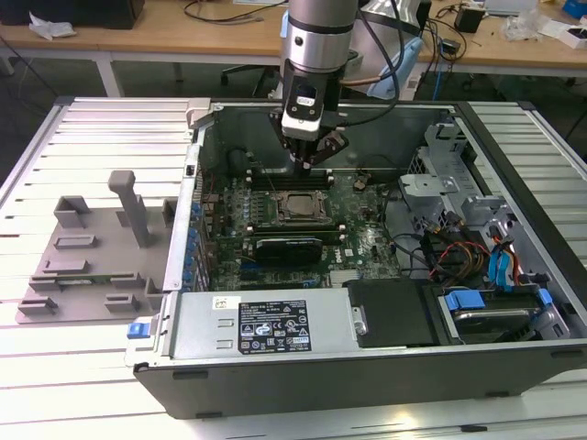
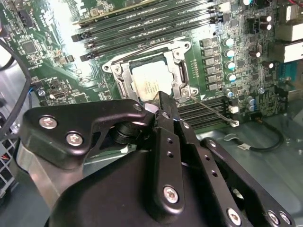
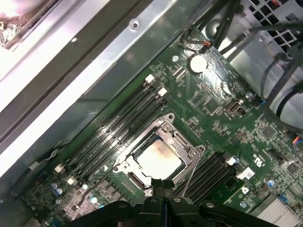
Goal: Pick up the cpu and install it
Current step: 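Install the first cpu locking lever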
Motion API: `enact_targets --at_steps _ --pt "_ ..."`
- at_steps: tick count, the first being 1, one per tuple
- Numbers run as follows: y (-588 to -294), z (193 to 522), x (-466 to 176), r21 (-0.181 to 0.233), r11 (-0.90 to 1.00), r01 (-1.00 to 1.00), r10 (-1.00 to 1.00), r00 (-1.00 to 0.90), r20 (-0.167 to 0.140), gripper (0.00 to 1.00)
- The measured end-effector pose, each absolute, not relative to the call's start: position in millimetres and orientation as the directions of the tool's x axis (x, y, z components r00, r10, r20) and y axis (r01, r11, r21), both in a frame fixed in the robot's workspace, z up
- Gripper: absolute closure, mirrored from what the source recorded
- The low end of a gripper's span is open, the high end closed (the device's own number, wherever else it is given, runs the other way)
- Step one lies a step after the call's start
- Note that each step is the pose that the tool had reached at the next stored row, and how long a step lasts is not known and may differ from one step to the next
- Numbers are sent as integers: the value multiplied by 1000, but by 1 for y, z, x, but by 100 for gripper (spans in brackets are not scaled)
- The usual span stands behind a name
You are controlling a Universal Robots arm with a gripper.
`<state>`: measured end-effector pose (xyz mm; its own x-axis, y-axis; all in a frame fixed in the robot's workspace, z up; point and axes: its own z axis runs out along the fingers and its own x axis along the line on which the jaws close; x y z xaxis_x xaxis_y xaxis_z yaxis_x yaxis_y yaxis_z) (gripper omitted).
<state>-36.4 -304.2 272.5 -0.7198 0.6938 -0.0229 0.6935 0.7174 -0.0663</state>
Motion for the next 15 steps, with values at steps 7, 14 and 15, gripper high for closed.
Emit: enact_targets --at_steps 7,14,15 --pt "-304 272 -36 -66 757 650 650 -760 -23 89" --pt "-304 272 -36 -66 793 605 605 -796 -23 89" --pt "-304 272 -36 -66 798 600 600 -800 -23 89"
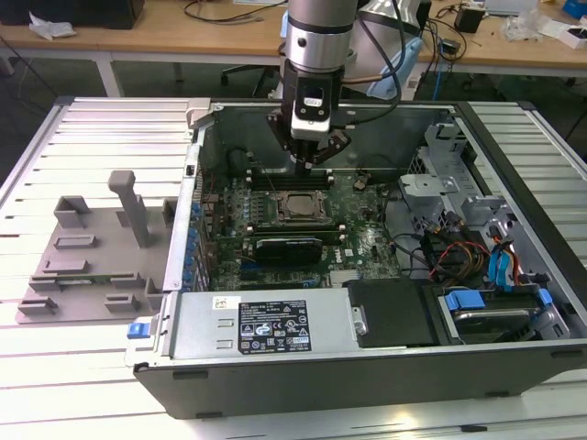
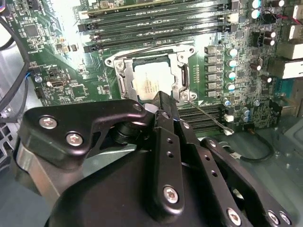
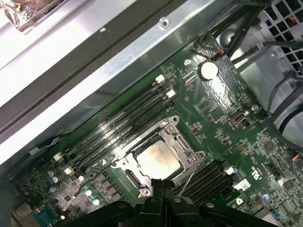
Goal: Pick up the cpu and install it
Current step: 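Install the first cpu locking lever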
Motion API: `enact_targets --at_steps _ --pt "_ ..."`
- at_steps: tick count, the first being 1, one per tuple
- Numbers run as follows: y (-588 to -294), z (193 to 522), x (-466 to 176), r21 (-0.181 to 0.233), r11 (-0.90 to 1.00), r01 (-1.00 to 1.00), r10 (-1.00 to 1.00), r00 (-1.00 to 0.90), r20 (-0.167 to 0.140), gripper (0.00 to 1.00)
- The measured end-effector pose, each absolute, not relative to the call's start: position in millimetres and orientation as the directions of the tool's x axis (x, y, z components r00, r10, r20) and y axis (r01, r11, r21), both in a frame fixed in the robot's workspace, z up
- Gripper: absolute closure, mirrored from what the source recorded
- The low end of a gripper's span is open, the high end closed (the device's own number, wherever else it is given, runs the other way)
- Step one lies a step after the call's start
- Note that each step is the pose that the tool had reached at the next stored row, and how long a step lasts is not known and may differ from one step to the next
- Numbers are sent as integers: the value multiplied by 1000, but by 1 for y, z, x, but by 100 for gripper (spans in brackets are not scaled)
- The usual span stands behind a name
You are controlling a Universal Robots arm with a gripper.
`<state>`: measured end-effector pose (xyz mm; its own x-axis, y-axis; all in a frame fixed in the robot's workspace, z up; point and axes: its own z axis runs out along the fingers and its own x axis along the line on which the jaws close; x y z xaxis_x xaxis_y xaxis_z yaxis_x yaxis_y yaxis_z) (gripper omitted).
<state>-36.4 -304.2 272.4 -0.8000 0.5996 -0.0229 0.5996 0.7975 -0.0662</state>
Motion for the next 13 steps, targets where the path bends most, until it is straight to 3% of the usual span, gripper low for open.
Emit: enact_targets --at_steps 13 --pt "-304 272 -36 -66 857 510 510 -860 -23 89"
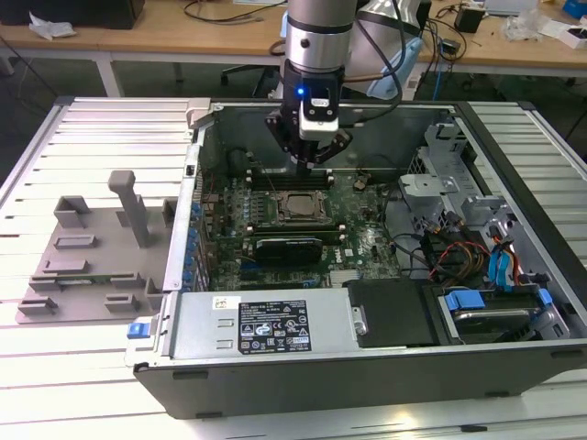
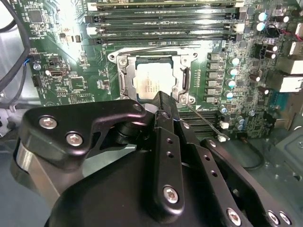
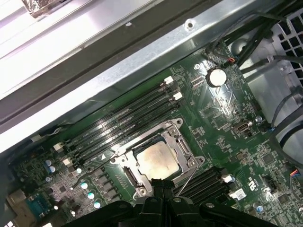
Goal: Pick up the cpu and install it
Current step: 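Install the first cpu locking lever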
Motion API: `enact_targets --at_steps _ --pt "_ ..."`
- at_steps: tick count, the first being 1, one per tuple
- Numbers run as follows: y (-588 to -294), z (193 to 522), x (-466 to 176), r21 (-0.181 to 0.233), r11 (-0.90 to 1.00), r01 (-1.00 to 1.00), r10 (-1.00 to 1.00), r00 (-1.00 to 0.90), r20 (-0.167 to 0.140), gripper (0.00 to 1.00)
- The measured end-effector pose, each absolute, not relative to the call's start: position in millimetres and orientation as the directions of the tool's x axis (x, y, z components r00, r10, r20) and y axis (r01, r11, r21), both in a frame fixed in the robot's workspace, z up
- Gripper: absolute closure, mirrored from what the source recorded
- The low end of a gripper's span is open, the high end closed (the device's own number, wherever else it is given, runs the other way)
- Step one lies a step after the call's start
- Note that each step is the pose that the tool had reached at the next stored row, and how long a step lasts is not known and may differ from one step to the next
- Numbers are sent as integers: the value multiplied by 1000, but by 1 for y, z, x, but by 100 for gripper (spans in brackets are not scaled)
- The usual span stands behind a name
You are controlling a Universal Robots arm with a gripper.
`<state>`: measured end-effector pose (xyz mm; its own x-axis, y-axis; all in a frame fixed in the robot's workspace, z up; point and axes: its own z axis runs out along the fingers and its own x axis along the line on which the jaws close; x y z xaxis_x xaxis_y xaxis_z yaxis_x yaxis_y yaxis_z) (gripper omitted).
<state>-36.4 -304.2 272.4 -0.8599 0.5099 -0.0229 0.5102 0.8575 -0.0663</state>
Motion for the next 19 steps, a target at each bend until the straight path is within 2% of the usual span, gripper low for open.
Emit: enact_targets --at_steps 19 --pt "-304 272 -36 -66 932 357 356 -934 -23 89"
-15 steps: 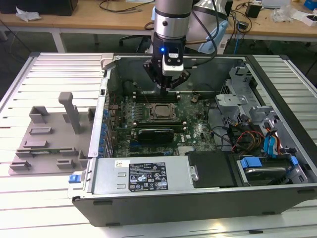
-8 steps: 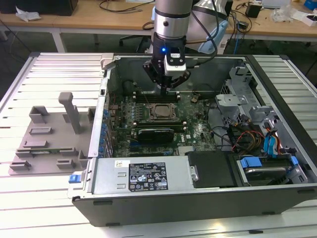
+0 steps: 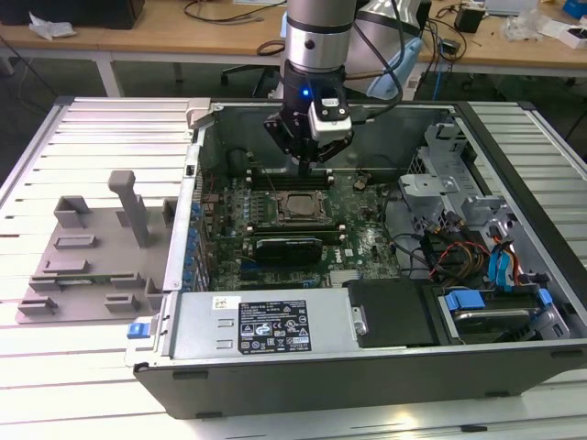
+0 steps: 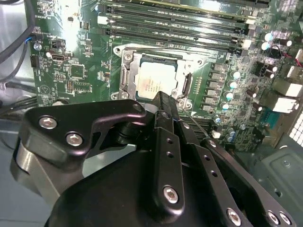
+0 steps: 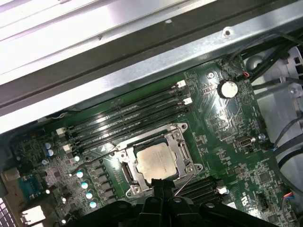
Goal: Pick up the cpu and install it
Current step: 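Install the first cpu locking lever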
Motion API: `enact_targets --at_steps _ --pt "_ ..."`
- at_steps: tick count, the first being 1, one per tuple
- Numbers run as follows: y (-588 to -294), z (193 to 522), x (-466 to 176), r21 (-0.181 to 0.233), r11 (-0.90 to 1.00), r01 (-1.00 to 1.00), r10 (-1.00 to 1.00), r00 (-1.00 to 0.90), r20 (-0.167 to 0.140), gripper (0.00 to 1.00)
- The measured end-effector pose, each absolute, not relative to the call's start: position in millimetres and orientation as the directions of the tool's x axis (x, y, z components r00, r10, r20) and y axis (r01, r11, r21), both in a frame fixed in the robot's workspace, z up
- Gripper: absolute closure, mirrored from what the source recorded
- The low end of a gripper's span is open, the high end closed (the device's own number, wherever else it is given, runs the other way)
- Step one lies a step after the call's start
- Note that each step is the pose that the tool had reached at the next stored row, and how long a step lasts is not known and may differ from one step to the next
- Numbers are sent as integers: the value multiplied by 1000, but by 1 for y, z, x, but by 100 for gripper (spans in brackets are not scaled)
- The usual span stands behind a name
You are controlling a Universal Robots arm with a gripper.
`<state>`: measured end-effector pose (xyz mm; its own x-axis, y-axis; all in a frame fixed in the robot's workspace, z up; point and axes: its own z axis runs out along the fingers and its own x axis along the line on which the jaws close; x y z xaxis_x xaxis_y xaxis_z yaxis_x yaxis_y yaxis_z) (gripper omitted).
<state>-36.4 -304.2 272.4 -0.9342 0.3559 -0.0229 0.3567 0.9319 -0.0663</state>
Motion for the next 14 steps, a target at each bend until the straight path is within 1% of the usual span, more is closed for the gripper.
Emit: enact_targets --at_steps 14 --pt "-304 272 -36 -66 970 233 232 -972 -23 89"
